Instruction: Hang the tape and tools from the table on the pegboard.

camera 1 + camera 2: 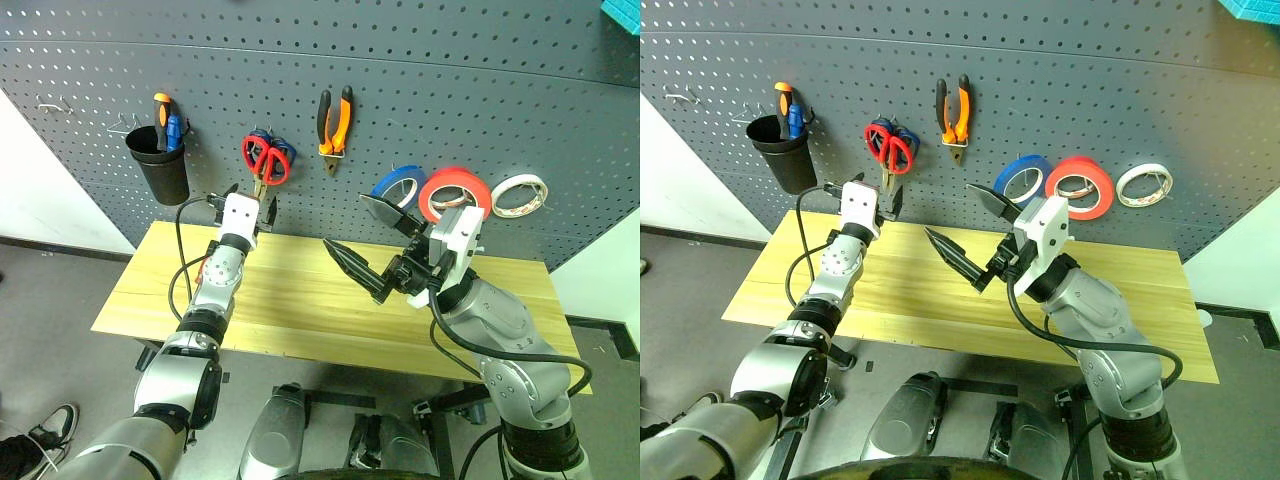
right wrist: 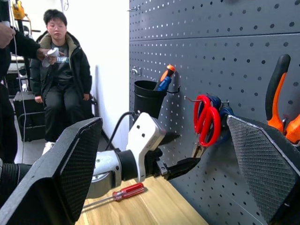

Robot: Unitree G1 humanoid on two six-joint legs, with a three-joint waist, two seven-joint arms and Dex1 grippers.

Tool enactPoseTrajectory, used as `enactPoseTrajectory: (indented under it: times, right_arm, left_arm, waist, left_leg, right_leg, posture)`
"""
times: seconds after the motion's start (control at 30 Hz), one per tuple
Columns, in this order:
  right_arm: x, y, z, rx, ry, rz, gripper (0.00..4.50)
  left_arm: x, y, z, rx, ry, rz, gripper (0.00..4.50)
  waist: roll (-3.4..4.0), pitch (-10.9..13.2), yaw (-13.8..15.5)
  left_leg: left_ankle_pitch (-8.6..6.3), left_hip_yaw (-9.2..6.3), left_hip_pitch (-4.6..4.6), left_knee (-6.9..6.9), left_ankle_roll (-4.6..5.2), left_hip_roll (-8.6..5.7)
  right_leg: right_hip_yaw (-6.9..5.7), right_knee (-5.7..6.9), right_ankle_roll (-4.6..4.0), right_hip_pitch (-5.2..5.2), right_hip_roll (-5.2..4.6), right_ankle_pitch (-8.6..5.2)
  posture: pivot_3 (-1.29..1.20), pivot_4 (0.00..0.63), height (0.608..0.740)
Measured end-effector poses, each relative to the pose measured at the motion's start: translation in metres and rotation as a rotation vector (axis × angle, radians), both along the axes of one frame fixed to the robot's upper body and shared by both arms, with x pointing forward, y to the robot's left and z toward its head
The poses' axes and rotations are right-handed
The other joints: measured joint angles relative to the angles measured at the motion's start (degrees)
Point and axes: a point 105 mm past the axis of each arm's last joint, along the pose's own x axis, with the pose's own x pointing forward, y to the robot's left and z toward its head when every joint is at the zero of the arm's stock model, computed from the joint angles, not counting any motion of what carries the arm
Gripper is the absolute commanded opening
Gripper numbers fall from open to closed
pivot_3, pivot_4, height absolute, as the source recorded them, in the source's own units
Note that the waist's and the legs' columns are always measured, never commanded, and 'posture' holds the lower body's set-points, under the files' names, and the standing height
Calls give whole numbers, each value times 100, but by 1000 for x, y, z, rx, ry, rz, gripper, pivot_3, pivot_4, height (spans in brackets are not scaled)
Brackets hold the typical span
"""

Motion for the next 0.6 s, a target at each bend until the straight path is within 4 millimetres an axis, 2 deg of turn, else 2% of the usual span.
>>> enactPoseTrajectory:
  times: [0.17, 0.23, 0.33, 0.4, 0.47, 0.57, 0.6]
  right_arm:
    - [0, 1, -3, -14, 4, -5, 4500]
    - [0, 1, -6, -17, 14, -5, 4500]
    - [0, 0, -10, -24, 25, -15, 4500]
    - [0, -1, -12, -27, 30, -17, 4500]
    - [-1, -1, -13, -29, 32, -18, 4500]
    - [-1, -1, -15, -32, 40, -18, 4500]
    - [-2, -1, -15, -33, 41, -16, 4500]
  left_arm:
    - [-7, 0, 2, 2, -34, -28, 4481]
    - [-20, 2, -5, -1, -37, -60, 4481]
    - [-48, 12, -26, -35, 19, -88, 4481]
    - [-65, 23, -40, -88, 103, -82, 4481]
    - [-79, 44, -50, -149, 228, -37, 4481]
    - [-86, 83, -61, -227, 436, 47, 4481]
    - [-87, 90, -63, -238, 481, 58, 4481]
  waist:
    - [2, -4, -8]
    - [3, -11, -37]
    - [5, -14, -46]
    - [5, -14, -37]
    - [4, -16, -36]
    - [7, -18, -29]
    - [9, -20, -32]
  left_leg:
    - [-1, 1, 0, 0, 1, 1]
    - [-2, 5, 2, 0, 4, 3]
    - [-3, 5, 2, 0, 5, 7]
    - [-3, 4, 5, 1, 5, 8]
    - [-3, -2, 9, 3, 5, 11]
    - [-2, -12, 14, 7, 3, 12]
    - [-1, -12, 17, 7, 2, 12]
  right_leg:
    - [1, 0, 0, 0, -1, 0]
    - [3, 0, -1, -1, -1, 0]
    - [5, 1, -2, -2, 0, 0]
    - [5, 2, -3, -1, 1, -1]
    - [2, 2, 3, 3, 3, -5]
    - [-6, 5, 9, 10, 4, -13]
    - [-7, 4, 4, 12, 4, -15]
  posture:
    - [296, 93, 676]
    - [297, 91, 676]
    - [300, 89, 676]
    - [303, 89, 676]
    - [309, 96, 676]
    - [309, 105, 676]
    - [309, 106, 676]
